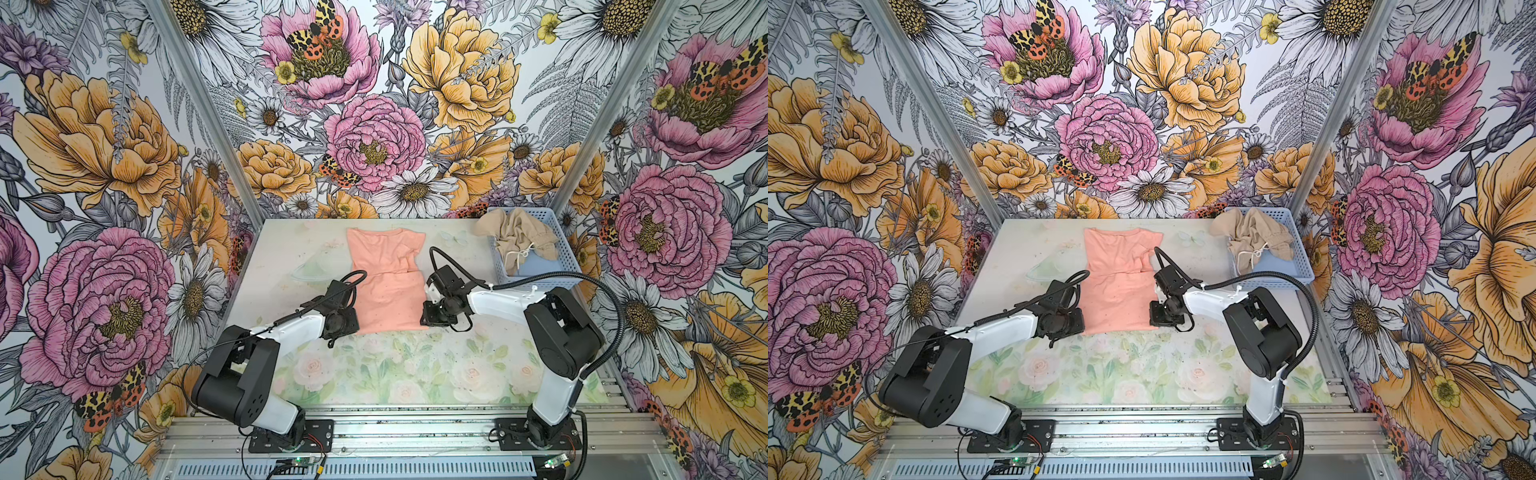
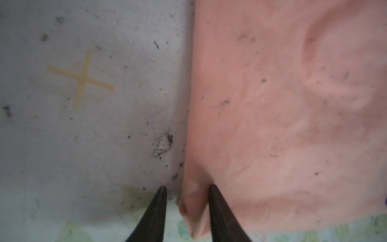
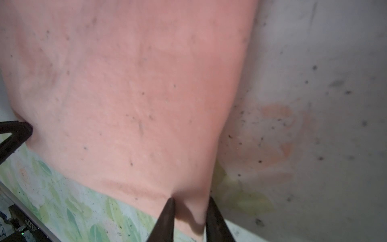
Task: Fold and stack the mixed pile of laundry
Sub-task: 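Grasp the near corners of the folded shirt with both grippers, then fold the near half over toward the far edge with both grippers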
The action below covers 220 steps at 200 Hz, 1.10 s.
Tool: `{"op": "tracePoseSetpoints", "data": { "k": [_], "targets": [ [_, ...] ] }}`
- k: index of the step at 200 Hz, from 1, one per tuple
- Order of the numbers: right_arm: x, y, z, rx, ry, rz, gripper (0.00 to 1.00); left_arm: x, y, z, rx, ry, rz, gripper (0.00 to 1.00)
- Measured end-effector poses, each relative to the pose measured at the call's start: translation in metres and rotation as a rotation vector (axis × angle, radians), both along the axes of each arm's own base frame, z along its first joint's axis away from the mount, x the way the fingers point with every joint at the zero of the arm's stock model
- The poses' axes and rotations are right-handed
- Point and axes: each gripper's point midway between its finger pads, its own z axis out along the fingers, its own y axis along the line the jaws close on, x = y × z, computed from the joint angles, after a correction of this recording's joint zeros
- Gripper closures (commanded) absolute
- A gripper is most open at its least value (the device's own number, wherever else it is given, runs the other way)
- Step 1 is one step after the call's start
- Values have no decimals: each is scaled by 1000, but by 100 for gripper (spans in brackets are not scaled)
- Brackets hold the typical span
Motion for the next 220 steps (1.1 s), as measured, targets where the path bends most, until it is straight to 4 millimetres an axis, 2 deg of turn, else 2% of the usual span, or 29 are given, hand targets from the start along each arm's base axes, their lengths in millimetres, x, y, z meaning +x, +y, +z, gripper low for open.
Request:
{"op": "tracePoseSetpoints", "data": {
  "k": [30,44,91,113,149,199,220],
  "targets": [
    [-1,0,-3,8,3,-6,95,1,-3,-2,-20,-10,-1,100],
    [-2,0,-2,14,-1,-10,100,-1,-3,-1,-27,-13,1,100],
    [-24,-10,3,20,33,-19,100,-28,-4,7,-41,18,-14,100],
    [-33,-12,19,39,33,-23,100,-36,-4,27,-64,-8,-14,100],
    [-48,-13,58,91,1,-36,100,-55,-5,63,-106,-59,-17,100],
    [-82,-18,99,128,0,-44,100,-91,-9,86,-140,-42,-37,100],
    [-99,-21,114,142,8,-47,100,-105,-11,102,-157,-42,-43,100]
  ]
}}
